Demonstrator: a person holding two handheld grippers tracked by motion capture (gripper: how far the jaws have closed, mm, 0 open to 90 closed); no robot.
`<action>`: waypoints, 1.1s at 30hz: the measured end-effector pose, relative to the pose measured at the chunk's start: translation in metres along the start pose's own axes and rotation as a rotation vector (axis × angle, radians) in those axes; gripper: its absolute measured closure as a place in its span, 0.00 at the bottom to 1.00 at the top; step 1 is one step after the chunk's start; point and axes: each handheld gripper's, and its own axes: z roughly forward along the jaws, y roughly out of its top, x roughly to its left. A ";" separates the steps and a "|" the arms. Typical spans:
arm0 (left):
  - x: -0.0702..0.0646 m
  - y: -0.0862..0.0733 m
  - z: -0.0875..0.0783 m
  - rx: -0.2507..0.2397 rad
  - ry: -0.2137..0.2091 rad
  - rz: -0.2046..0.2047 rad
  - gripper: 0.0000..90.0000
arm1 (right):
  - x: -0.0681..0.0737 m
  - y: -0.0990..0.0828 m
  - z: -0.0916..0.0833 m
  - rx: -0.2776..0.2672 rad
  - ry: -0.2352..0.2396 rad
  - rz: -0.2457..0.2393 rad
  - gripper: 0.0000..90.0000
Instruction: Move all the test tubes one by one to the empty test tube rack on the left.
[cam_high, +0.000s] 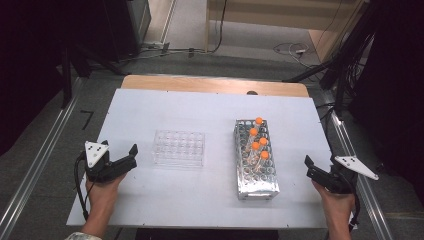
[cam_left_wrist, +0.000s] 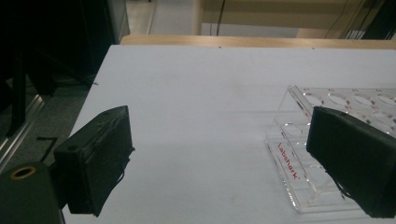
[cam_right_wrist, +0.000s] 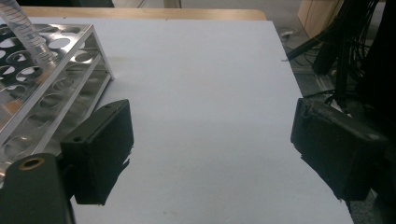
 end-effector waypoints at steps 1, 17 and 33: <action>-0.001 0.000 0.000 -0.002 0.005 0.006 0.08 | 0.001 0.000 0.000 0.000 0.002 -0.002 0.13; -0.003 -0.001 0.002 -0.003 -0.002 0.014 0.08 | 0.008 -0.002 -0.003 -0.003 0.083 0.019 0.15; -0.004 -0.001 0.002 -0.006 -0.004 0.013 0.08 | 0.028 0.000 -0.008 -0.032 0.149 0.002 0.18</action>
